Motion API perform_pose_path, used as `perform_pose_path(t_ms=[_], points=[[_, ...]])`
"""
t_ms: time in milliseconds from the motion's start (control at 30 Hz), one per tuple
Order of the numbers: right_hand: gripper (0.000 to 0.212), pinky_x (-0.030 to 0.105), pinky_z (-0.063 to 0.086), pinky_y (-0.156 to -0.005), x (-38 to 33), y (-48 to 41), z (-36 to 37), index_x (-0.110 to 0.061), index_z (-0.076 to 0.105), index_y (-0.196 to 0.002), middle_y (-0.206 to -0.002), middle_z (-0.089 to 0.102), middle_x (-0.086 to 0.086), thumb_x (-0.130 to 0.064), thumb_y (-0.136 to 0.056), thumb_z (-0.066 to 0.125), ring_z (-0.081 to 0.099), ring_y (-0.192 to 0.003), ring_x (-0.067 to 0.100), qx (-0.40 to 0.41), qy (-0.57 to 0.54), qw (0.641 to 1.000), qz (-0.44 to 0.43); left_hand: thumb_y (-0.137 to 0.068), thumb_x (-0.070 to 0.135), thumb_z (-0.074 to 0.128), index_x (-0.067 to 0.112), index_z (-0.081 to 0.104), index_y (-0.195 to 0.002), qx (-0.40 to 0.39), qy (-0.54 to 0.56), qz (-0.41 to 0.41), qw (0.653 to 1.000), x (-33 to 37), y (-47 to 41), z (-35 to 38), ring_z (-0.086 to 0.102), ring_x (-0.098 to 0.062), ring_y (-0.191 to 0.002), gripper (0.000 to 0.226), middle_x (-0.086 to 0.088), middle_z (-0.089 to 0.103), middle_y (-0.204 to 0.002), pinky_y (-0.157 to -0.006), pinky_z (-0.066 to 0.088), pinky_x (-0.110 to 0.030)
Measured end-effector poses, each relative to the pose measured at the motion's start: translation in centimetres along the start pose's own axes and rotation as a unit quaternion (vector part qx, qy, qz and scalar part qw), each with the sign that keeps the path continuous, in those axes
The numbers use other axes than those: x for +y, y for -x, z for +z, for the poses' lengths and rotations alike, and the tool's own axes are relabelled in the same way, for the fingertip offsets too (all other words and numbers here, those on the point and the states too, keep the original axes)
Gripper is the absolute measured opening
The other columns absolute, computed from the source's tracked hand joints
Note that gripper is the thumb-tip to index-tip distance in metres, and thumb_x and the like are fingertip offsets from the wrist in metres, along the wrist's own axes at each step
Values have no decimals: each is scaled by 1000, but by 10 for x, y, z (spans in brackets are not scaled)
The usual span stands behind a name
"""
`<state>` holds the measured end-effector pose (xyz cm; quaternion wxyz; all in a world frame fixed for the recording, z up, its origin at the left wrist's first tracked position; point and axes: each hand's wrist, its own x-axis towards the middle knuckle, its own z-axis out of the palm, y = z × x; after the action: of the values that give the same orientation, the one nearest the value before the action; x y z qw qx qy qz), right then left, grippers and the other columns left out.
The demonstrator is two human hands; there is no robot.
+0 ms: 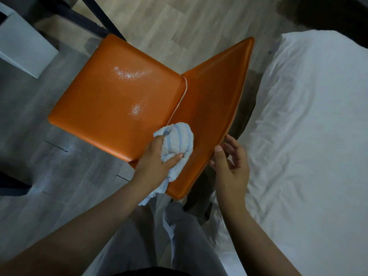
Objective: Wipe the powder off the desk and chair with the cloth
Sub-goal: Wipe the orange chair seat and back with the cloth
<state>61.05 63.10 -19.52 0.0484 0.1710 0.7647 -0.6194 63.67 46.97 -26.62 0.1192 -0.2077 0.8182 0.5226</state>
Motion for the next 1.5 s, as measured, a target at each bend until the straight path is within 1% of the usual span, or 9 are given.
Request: perform_pose_path(t_ms=[100, 300, 600, 900, 1033, 1167, 1233, 1367, 1500], points=[[35, 26, 58, -79, 2, 0, 3, -23, 53, -129, -117, 65, -12, -28, -95, 57, 66, -104, 6, 14, 7, 1000, -5, -85, 46, 66, 24, 37, -136, -9, -12, -19, 1000, -17, -15, 2, 50, -16, -116, 63, 2, 52, -128, -96, 44, -37], [35, 19, 56, -77, 6, -1, 4, -29, 55, -127, -115, 63, -26, -31, -92, 58, 63, -107, 1, 23, 8, 999, -27, -88, 43, 63, 16, 35, -140, -43, -76, -68, 994, -59, -56, 7, 47, -27, -121, 65, -9, 48, -134, -99, 42, -41], [39, 26, 57, -83, 16, 0, 6, -31, 55, -130, -120, 63, -23, -34, -91, 59, 63, -110, 7, 43, 4, 999, -29, -90, 36, 63, 13, 27, -147, -65, -126, -136, 980, -113, -103, 14, 39, -33, -130, 71, -18, 39, -143, -102, 36, -39], [41, 22, 56, -79, 19, 0, 6, -31, 55, -130, -120, 63, -22, -37, -89, 58, 64, -110, 6, 45, 2, 998, -32, -89, 29, 65, 10, 32, -144, -73, -175, -148, 971, -135, -116, 11, 44, -36, -125, 67, -21, 44, -138, -98, 40, -41], [41, 21, 56, -79, 18, 0, 7, -29, 55, -131, -120, 63, -23, -35, -90, 58, 64, -109, 7, 41, -9, 999, -32, -87, 35, 65, 16, 35, -141, -61, -161, -96, 980, -111, -109, -3, 49, -29, -119, 65, -13, 51, -132, -93, 42, -38], [39, 19, 55, -79, 15, 0, 6, -27, 55, -131, -120, 63, -22, -31, -92, 59, 64, -110, 6, 35, -18, 999, -21, -83, 44, 68, 21, 44, -130, -48, -117, -61, 990, -63, -80, -26, 51, -14, -99, 57, 6, 54, -113, -69, 37, -17], [39, 17, 55, -78, 14, 1, 6, -26, 55, -131, -119, 63, -24, -29, -92, 58, 64, -108, 4, 30, -22, 999, -20, -78, 52, 70, 29, 46, -121, -41, -86, -47, 994, -42, -50, -39, 52, -4, -88, 54, 18, 54, -101, -67, 34, -12], [38, 16, 54, -75, 13, 2, 7, -28, 53, -131, -117, 63, -26, -34, -94, 58, 64, -106, 1, 21, -21, 999, -27, -68, 69, 69, 50, 45, -106, -34, -15, -48, 998, -15, 13, -54, 55, 9, -93, 49, 24, 58, -103, -70, 40, -13], [39, 18, 55, -76, 15, 2, 5, -30, 52, -133, -118, 62, -25, -36, -94, 57, 63, -107, 0, 16, -19, 1000, -19, -73, 60, 69, 39, 48, -112, -5, -5, -46, 999, 1, 45, -44, 55, 3, -98, 50, 18, 57, -109, -82, 50, -29]])
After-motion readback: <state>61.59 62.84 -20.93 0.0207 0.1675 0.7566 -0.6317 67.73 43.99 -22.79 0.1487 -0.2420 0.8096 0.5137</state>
